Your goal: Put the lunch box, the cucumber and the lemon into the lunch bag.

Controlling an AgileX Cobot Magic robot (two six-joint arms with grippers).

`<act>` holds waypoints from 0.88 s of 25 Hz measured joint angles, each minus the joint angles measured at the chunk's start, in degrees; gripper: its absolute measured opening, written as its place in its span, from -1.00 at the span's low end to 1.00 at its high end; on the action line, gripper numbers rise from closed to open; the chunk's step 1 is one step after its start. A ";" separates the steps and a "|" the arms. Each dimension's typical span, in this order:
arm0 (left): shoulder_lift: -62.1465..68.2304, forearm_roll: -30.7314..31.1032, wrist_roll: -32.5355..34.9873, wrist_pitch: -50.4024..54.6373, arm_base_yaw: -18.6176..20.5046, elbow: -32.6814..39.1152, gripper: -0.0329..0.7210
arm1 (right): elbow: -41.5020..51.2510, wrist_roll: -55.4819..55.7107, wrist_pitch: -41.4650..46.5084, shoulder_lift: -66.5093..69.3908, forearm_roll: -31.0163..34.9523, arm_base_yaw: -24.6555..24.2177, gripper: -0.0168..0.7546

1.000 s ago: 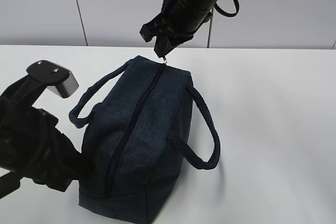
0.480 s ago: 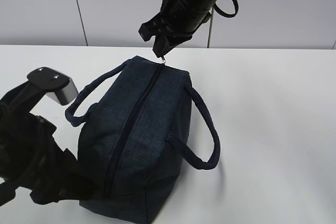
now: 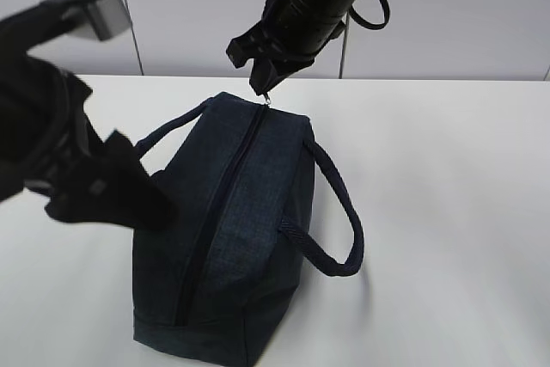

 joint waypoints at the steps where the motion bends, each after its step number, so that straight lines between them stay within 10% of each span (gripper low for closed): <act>1: 0.00 1.39 -0.88 0.66 0.00 -2.08 0.33 | 0.00 0.00 0.00 0.00 0.09 0.00 -0.96; 22: 18.70 11.75 -5.97 3.63 0.00 -20.66 0.29 | 0.00 0.00 0.35 0.00 0.30 -0.17 -0.96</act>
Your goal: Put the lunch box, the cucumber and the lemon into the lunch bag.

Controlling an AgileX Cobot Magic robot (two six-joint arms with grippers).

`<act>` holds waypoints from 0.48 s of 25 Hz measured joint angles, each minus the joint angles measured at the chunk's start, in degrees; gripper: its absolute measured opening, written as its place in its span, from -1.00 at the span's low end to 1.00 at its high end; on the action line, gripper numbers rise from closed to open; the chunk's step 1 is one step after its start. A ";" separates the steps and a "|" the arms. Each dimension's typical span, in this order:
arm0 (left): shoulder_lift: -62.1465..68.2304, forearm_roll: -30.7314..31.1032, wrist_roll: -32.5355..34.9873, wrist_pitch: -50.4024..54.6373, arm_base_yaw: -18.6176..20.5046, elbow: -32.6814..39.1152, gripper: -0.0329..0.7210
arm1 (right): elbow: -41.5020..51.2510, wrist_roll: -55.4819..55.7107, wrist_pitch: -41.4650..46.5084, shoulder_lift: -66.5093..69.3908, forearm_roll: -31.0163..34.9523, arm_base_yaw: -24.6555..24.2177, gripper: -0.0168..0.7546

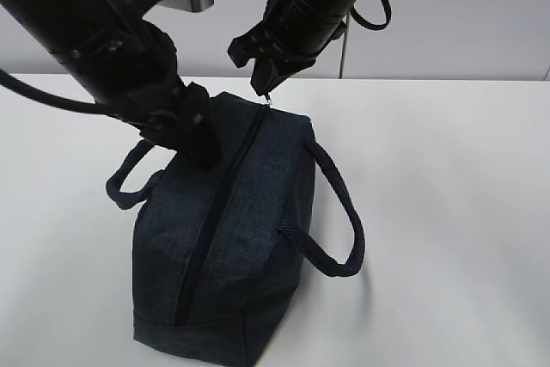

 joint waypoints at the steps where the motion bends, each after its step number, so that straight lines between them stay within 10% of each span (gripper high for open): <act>1: 0.84 0.01 -0.13 -0.11 0.00 0.00 0.29 | 0.00 0.00 0.00 0.00 0.12 0.00 -0.96; 6: 3.45 0.14 -0.35 -0.34 0.00 -0.14 0.10 | 0.00 0.00 0.00 0.00 0.35 -0.09 -0.96; 12: 3.68 1.29 -0.48 -1.72 0.00 -0.35 -0.76 | 0.00 0.00 0.04 0.00 0.57 -0.09 -0.96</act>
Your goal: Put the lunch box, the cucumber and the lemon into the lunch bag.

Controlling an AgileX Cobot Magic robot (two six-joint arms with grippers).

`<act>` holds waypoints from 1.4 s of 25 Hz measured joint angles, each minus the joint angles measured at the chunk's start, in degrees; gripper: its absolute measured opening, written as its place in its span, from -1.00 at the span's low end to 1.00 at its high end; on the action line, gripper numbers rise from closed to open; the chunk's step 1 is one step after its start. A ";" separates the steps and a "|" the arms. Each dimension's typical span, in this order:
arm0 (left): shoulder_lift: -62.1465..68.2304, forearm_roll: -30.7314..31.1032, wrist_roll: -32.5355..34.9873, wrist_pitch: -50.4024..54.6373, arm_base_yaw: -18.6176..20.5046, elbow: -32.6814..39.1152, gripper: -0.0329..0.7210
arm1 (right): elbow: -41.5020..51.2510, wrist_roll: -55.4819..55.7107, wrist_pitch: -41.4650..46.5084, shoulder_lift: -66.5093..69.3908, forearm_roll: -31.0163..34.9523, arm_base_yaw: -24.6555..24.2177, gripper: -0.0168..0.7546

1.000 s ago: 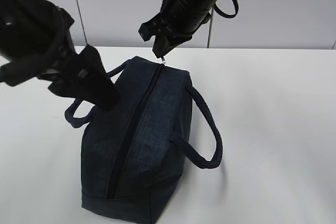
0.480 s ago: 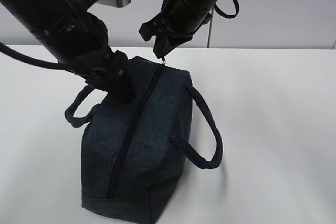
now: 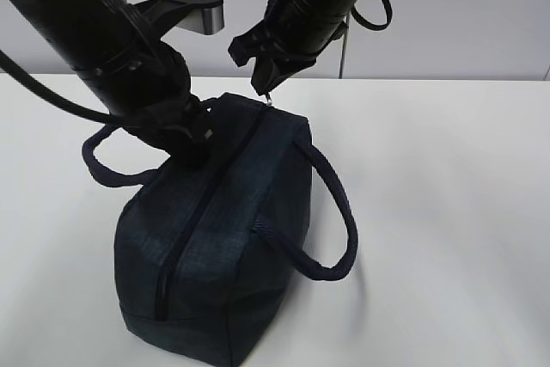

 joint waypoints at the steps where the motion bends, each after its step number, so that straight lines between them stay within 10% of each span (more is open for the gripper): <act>1: 0.00 0.68 0.00 0.00 0.00 0.00 -0.84 | 0.00 0.00 0.00 0.00 0.00 0.00 -0.96; 35: -9.90 7.47 -0.04 7.87 0.13 0.00 -0.93 | 0.00 -1.30 -2.08 0.00 6.26 0.00 -0.96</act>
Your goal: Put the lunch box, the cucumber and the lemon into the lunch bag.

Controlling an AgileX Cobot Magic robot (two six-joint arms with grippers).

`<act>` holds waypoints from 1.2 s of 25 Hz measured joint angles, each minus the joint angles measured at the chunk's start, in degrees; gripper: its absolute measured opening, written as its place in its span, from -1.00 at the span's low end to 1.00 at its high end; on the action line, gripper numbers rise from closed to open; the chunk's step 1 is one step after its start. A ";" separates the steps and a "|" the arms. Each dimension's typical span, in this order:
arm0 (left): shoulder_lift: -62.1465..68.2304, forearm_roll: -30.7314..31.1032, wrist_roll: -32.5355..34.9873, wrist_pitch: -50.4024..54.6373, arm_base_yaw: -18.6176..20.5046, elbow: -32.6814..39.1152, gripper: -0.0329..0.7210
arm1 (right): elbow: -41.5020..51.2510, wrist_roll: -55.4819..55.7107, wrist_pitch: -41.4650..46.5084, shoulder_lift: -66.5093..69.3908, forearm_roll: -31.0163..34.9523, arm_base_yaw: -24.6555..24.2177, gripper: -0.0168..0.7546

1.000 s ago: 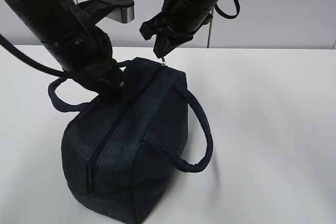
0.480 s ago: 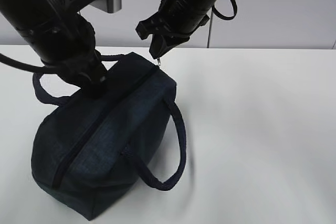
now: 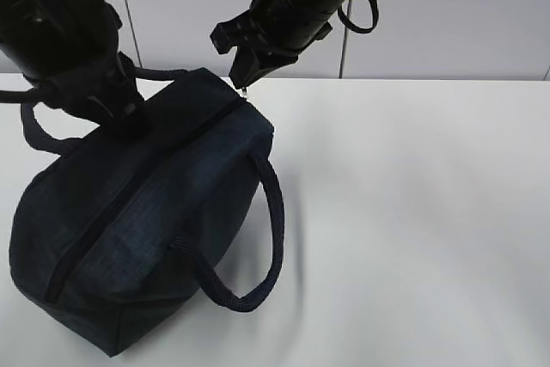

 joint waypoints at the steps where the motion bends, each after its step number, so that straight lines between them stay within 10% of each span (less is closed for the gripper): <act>1: -0.55 0.00 0.00 0.44 0.00 0.00 -0.93 | 0.00 -0.15 -0.12 0.00 0.09 0.00 -0.96; 30: -13.93 -0.38 0.00 3.16 0.00 0.10 -0.93 | -0.05 -0.68 -2.20 0.00 4.71 0.30 -0.96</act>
